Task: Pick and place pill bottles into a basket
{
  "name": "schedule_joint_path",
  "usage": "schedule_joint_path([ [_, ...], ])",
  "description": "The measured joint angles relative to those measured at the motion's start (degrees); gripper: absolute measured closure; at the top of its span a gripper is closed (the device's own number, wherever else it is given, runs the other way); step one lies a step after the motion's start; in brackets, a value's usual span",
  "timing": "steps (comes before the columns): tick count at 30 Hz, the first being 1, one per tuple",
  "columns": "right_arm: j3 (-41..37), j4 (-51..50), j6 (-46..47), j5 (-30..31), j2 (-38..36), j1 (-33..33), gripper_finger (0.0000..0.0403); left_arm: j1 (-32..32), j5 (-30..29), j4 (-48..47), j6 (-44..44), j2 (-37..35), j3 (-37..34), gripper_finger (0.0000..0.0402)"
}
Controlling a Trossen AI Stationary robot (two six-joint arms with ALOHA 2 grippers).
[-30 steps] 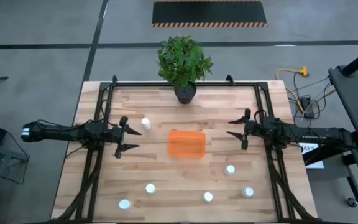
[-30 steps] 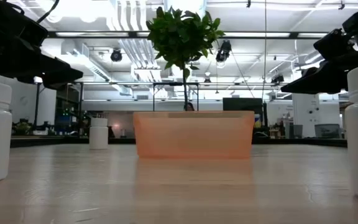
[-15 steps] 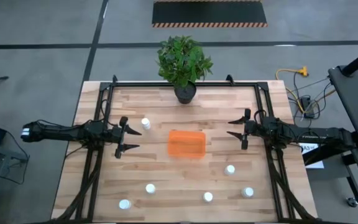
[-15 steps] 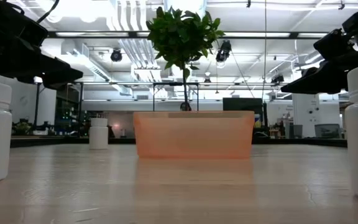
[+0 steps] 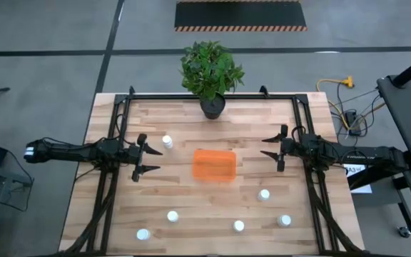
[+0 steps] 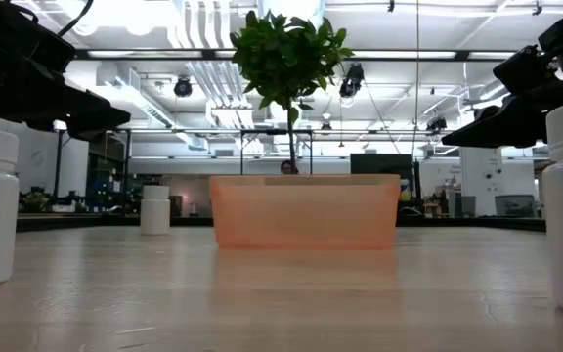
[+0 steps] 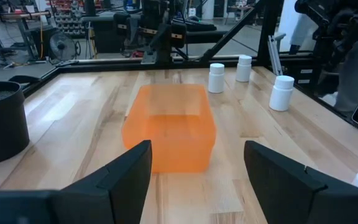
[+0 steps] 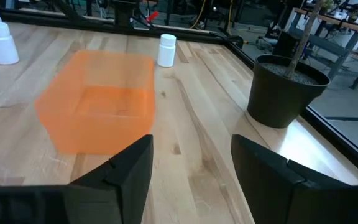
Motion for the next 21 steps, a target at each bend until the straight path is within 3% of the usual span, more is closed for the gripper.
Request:
schedule_joint_path([
  [21,0.0,0.41,-0.63,0.03,0.0,0.04,0.0195,0.02,-0.01,0.0,-0.01,0.0,0.0,0.0163],
])
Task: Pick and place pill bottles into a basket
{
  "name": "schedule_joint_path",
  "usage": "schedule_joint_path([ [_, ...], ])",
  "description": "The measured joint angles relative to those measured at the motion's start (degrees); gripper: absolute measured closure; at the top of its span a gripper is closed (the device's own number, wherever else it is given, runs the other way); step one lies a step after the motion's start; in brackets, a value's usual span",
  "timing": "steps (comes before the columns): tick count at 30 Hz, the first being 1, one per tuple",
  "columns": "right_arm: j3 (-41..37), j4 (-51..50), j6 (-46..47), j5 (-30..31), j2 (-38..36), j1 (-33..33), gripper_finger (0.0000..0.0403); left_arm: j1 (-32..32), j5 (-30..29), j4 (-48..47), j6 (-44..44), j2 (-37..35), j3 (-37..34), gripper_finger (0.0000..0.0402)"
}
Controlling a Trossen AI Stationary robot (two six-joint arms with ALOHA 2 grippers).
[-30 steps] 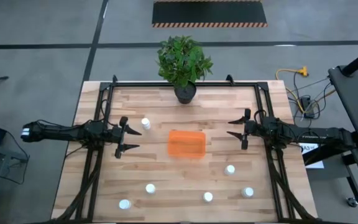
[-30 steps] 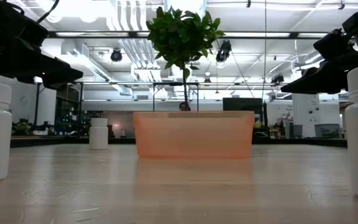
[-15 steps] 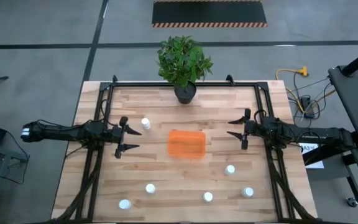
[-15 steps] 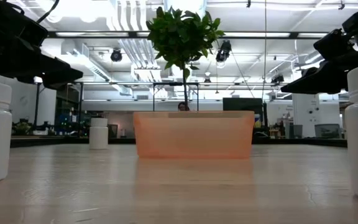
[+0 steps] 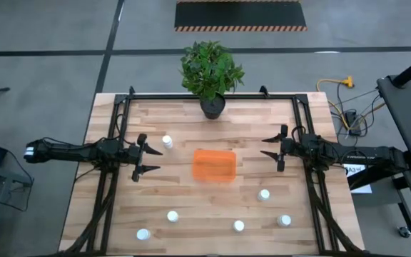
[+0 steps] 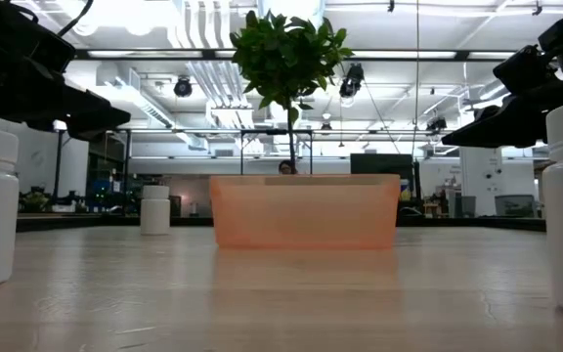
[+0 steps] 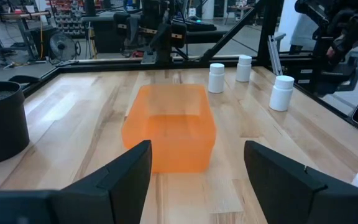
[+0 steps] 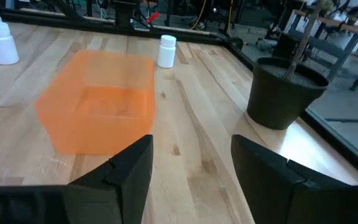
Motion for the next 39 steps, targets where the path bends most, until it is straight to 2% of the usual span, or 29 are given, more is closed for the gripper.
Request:
schedule_joint_path([
  [4,0.01,0.36,-0.69,0.13,-0.05,0.0,0.0195,0.0,0.02,-0.02,0.0,0.0,0.0,0.0163],
  [7,-0.01,2.44,5.34,0.29,-0.07,0.0,0.0195,0.0,0.0,-0.01,0.0,0.0,0.0,0.0163],
  [9,-0.01,6.41,14.52,0.34,-0.07,-0.01,0.0195,0.0,0.01,-0.01,0.02,0.0,0.0,0.0163],
  [14,0.01,19.82,47.17,0.83,-0.04,-0.04,0.0195,0.04,0.0,-0.02,0.02,0.0,0.0,0.0163],
  [16,0.01,24.05,57.57,2.34,-0.07,-0.04,0.0195,0.04,0.01,0.0,0.0,0.0,0.0,0.0163],
  [19,0.0,28.66,68.98,5.44,-0.09,-0.04,0.0195,0.04,0.02,-0.01,0.02,0.0,0.0,0.0163],
  [23,0.01,32.2,78.38,7.04,-0.06,-0.04,0.0195,0.04,0.0,0.0,0.02,0.0,0.0,0.0163],
  [25,0.01,35.01,79.77,9.44,0.1,0.0,0.0195,0.04,0.02,-0.01,0.01,0.0,0.0,0.0163],
  [28,-0.01,44.35,79.18,16.58,0.7,0.0,0.0195,0.02,0.01,-0.01,0.0,0.0,0.0,0.0163],
  [30,0.01,55.19,73.99,20.9,1.32,-0.01,0.0195,0.02,0.0,-0.01,0.0,0.0,0.0,0.0163],
  [32,0.4,67.29,65.46,22.18,2.55,-0.06,0.0195,0.02,0.0,0.0,0.0,0.0,0.0,0.0163],
  [35,3.87,80.19,52.96,18.23,4.55,-0.04,0.0195,0.02,0.02,0.0,0.0,0.0,0.0,0.0163],
  [37,8.2,82.08,46.41,11.58,5.51,-0.04,0.0195,-0.02,0.0,-0.02,0.02,0.0,0.0,0.0163],
  [39,13.7,79.79,42.15,5.62,6.72,-0.04,0.0195,-0.02,0.0,0.0,0.01,0.0,0.0,0.0163],
])
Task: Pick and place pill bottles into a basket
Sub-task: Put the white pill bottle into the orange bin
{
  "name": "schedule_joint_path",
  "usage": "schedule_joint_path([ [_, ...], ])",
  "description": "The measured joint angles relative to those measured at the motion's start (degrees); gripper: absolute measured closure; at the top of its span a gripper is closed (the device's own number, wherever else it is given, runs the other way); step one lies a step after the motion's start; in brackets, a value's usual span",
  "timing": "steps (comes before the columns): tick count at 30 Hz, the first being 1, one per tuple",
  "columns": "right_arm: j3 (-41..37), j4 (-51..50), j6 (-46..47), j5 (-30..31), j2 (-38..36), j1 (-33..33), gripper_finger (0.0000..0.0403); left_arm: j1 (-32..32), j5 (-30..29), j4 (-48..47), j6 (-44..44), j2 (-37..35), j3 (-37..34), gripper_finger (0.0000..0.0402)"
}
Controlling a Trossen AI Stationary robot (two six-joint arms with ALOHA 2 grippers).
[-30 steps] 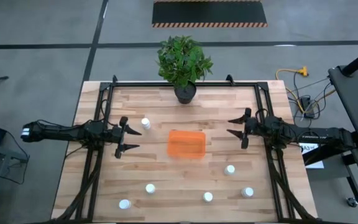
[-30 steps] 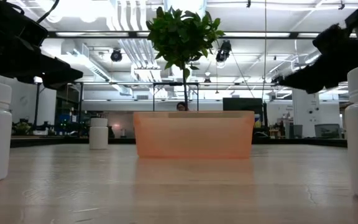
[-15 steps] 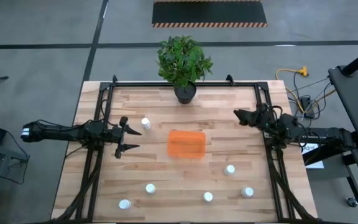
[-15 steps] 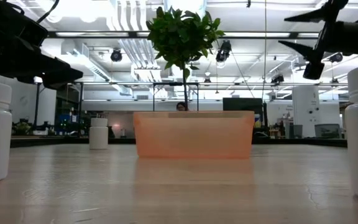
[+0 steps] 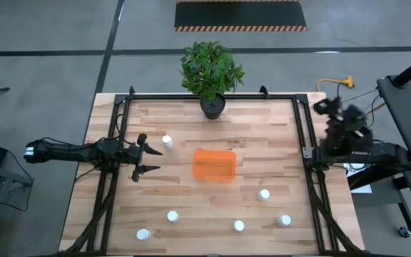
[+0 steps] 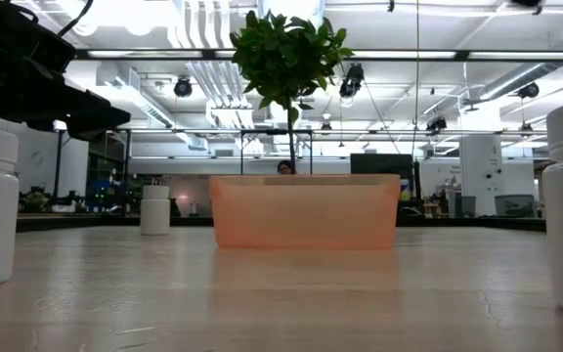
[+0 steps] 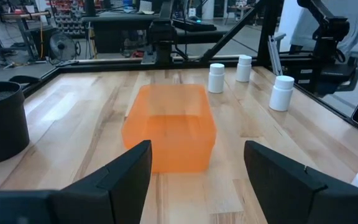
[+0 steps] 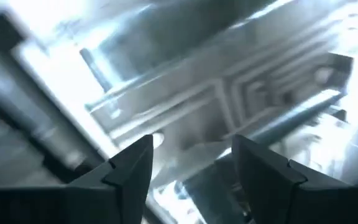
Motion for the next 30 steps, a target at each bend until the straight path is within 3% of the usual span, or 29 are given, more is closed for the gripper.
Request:
schedule_joint_path([
  [5,17.1,-18.0,-7.81,-9.68,4.03,0.0,0.0195,0.02,0.01,-0.01,-0.01,0.0,0.0,0.0163],
  [14,55.12,-78.6,-15.96,-13.18,12.32,0.0,0.0195,0.02,0.0,-0.01,0.0,0.0,0.0,0.0163],
  [18,72.23,-101.15,-18.42,-14.63,18.01,0.02,0.0195,0.02,0.02,0.0,0.01,0.0,0.0,0.0163],
  [24,92.45,-125.04,-19.46,-18.19,26.84,0.04,0.0195,0.02,0.02,0.0,0.0,0.0,0.0,0.0163],
  [30,105.41,-141.8,-18.7,-22.78,35.51,0.04,0.0195,0.02,0.01,0.0,-0.01,0.0,0.0,0.0163],
])
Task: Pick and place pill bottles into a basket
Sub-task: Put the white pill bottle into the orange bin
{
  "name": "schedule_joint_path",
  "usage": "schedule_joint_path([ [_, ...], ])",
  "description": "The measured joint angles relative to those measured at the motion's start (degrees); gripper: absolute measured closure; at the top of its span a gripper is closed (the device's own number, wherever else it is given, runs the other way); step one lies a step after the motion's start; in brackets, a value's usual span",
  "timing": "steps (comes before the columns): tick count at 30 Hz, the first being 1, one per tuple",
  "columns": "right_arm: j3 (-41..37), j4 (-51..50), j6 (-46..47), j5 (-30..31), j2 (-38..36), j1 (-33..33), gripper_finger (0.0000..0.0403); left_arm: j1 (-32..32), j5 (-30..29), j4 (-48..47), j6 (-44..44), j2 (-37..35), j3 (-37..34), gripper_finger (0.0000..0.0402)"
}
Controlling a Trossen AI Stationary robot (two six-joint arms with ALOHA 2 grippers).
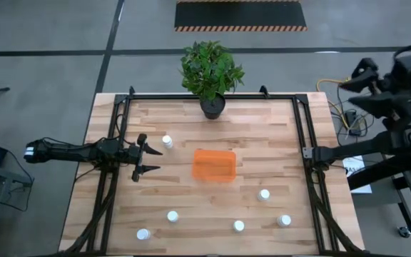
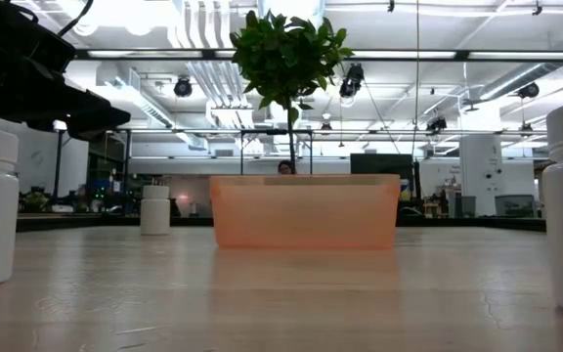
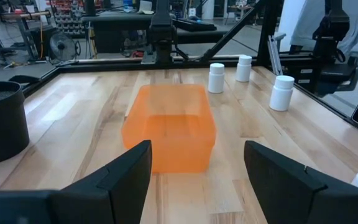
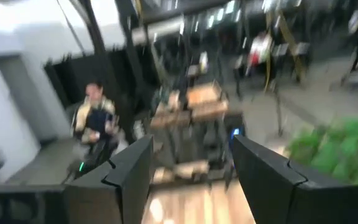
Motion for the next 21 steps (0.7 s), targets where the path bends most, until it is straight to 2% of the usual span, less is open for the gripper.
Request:
schedule_joint_path([
  [7,10.04,-17.57,0.5,-8.22,9.71,0.0,0.0195,0.04,0.0,0.02,0.01,0.0,0.0,0.0163],
  [12,14.05,-29.05,2.95,-15.44,14.59,0.01,0.0195,0.04,0.01,0.0,0.0,0.0,0.0,0.0163],
  [16,13.89,-27.91,8.64,-21.11,16.22,1.05,0.0195,0.04,0.01,0.02,0.02,0.0,0.0,0.0163],
  [21,13.05,-28.53,18.73,-26.42,17.54,6.06,0.0195,0.02,-0.01,0.0,0.01,0.0,0.0,0.0163],
])
